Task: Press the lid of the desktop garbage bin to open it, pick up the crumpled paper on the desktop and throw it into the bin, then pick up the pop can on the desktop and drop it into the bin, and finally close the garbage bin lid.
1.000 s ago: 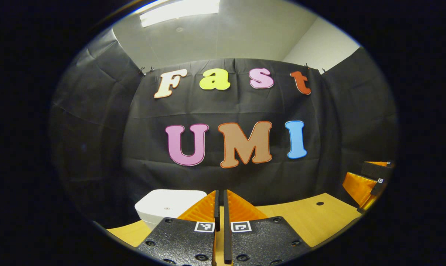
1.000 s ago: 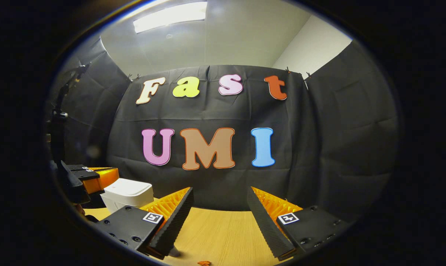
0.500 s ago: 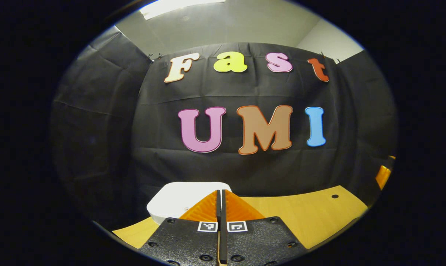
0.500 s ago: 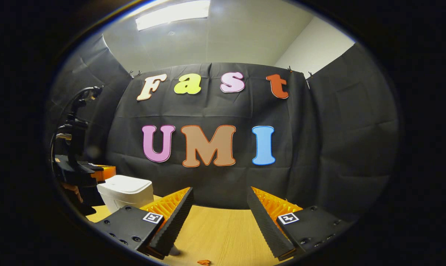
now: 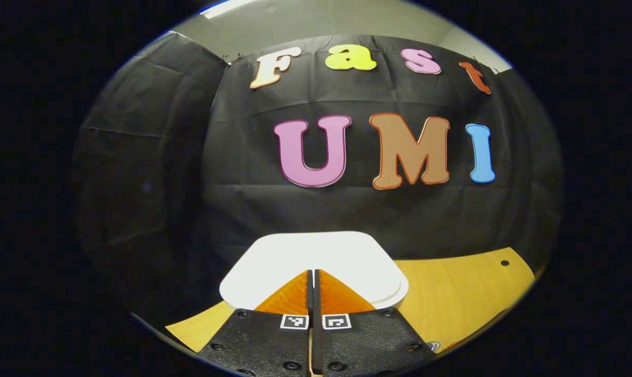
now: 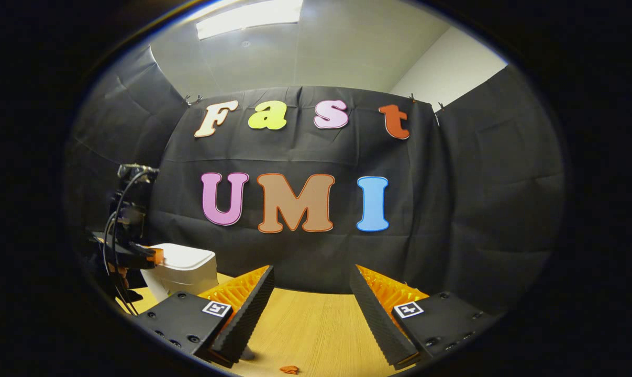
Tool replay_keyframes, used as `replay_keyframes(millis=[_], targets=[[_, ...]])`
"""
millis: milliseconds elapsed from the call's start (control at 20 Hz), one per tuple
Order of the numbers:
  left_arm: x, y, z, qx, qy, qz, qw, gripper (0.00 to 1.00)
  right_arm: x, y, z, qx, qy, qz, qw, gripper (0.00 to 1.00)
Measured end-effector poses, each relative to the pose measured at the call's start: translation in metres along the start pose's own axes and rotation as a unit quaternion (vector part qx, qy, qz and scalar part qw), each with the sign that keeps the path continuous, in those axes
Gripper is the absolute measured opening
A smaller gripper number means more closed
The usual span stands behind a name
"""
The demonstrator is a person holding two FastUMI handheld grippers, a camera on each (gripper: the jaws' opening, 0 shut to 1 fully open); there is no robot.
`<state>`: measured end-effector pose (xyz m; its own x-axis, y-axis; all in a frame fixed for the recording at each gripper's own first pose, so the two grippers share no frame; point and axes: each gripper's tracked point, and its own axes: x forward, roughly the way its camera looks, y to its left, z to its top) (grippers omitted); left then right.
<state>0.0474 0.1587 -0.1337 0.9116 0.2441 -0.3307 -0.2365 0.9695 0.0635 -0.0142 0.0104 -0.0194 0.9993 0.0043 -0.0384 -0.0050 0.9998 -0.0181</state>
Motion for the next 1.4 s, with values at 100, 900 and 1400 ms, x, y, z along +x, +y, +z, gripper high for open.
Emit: replay_keyframes(millis=[100,900,1400], targets=[[-0.006,0.003,0.017,0.010,-0.046,0.009,0.999,0.00,0.001,0.008,-0.001,0.004,0.004,0.005,1.000,0.97],[-0.083,-0.036,0.103,-0.024,-0.188,-0.106,0.976,0.69,0.023,0.034,-0.012,0.008,0.016,0.039,0.999,0.97],[-0.123,-0.046,0.084,-0.042,-0.175,-0.106,0.978,0.89,0.031,0.046,-0.053,0.001,0.066,0.063,0.996,0.97]])
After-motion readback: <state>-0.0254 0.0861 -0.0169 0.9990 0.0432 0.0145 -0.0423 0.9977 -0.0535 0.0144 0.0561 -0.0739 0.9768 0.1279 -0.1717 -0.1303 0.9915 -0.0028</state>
